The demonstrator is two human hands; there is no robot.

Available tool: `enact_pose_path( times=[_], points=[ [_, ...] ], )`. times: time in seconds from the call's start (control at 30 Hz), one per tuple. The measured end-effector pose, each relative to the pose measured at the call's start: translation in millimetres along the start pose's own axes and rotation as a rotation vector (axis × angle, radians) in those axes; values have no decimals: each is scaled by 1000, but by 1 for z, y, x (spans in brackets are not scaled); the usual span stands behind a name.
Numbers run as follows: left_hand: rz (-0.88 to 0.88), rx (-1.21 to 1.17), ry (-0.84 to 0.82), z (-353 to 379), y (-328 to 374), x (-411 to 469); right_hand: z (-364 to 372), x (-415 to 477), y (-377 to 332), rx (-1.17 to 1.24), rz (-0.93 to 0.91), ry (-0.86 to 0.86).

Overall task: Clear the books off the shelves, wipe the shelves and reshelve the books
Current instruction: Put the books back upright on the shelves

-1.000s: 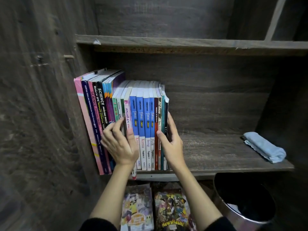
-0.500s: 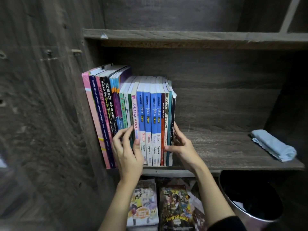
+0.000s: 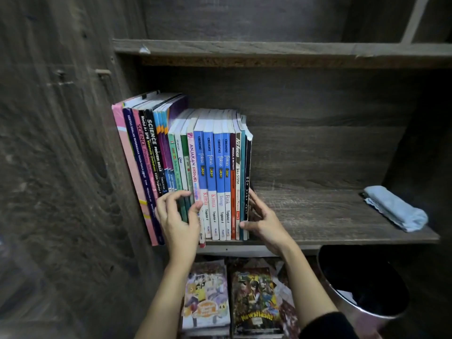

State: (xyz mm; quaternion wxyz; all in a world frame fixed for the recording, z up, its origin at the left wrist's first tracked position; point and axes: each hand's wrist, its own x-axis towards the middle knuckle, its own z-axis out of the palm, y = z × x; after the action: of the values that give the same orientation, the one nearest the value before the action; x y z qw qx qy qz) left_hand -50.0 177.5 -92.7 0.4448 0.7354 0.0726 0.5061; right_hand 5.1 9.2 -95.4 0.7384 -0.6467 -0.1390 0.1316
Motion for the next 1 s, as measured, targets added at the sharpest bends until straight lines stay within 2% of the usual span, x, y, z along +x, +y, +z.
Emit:
enact_pose_path(
  times=[0.23,0.43,0.5,0.6,0.67,0.77,0.9,1.0],
  points=[
    [-14,68,82,9,-5,-1,-1,-1,0,-18,9,3],
    [-54,96,88,11,2,-4,0,-2,-2,-225,-33,35],
    [10,153,120,10,12,-4,1,0,-5,-281,-80,56],
    [288,159,151,16,40,10,5,1,-19,-300,-249,110],
    [431,151,72,24,66,27,8,3,-27,-295,-362,166],
    [522,291,-82,34,99,50,8,7,-28,-336,-426,247],
    [494,573,-290,41,111,63,7,8,-18,-432,-427,300],
    [469,626,-288,43,111,60,7,7,-19,-438,-446,317]
  ],
)
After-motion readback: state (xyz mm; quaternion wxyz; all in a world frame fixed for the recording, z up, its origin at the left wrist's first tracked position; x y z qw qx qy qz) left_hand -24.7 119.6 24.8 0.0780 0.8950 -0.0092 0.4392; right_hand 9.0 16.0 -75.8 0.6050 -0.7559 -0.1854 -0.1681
